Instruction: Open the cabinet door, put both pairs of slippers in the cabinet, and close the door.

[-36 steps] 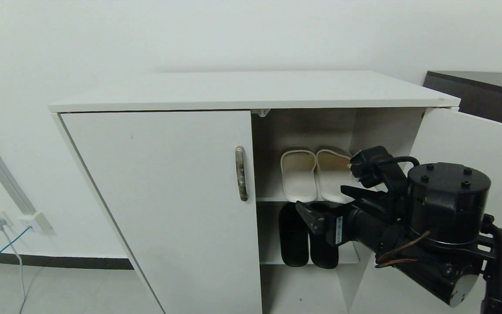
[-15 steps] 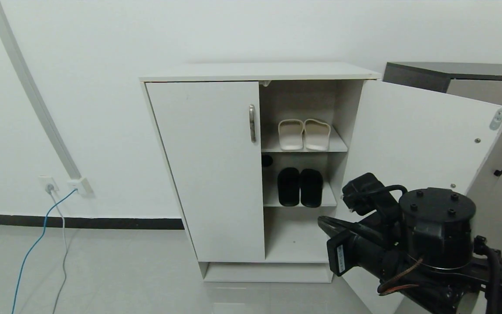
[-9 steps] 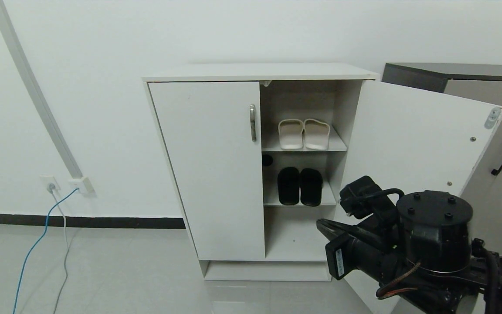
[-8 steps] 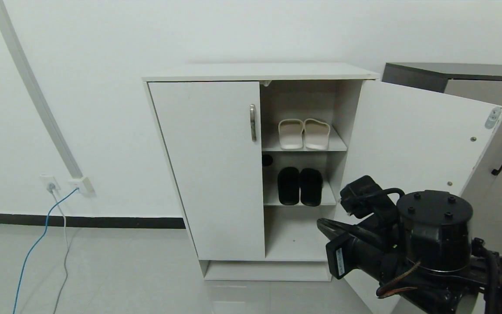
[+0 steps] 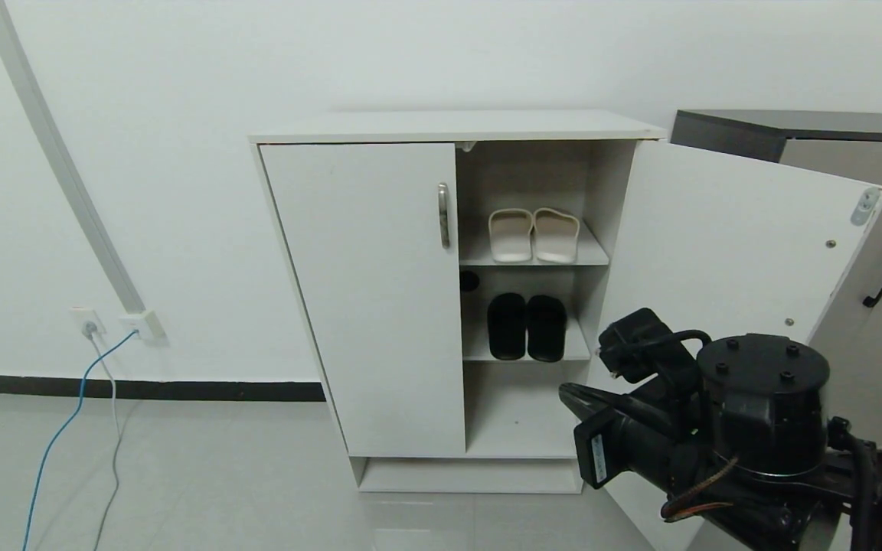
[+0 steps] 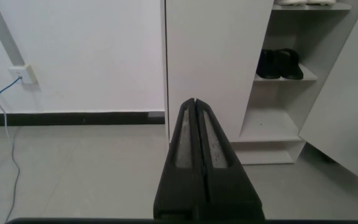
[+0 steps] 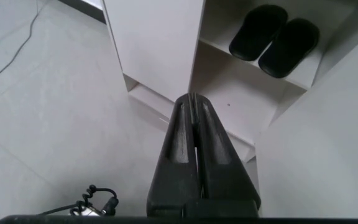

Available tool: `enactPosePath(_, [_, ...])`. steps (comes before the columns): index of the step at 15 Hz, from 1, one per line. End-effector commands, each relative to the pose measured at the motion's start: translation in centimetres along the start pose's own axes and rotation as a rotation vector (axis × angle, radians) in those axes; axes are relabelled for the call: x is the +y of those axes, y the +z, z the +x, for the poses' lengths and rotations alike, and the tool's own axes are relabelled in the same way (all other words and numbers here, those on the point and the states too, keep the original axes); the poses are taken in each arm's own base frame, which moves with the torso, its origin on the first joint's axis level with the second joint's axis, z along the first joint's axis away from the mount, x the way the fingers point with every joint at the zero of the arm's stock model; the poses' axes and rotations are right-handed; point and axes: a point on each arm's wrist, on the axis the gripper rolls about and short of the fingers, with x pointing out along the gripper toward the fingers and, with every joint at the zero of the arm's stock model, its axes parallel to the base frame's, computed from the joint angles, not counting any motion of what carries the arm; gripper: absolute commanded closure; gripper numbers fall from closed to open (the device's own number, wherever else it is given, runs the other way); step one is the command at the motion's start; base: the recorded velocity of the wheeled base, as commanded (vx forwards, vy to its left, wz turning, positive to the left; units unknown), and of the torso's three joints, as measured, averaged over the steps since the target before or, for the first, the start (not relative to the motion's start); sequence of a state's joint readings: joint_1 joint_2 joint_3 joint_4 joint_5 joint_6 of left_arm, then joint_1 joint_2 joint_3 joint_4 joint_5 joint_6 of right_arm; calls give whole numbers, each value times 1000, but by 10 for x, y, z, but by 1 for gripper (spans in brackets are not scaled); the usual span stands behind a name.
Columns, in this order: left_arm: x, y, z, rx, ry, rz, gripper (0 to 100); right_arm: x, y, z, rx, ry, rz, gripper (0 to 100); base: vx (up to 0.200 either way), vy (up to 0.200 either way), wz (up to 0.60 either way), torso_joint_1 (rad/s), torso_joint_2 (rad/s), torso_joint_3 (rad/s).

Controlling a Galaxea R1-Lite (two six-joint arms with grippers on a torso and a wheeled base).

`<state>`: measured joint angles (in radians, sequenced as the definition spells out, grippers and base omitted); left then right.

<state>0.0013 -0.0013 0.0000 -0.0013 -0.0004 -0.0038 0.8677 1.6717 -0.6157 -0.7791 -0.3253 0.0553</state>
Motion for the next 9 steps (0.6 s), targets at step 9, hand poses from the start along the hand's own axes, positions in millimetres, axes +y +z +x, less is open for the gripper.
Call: enactPosePath(9, [0, 0, 0, 1, 1, -1, 100, 3, -5, 10, -30, -4, -5, 100, 0, 0, 0, 5, -70, -71])
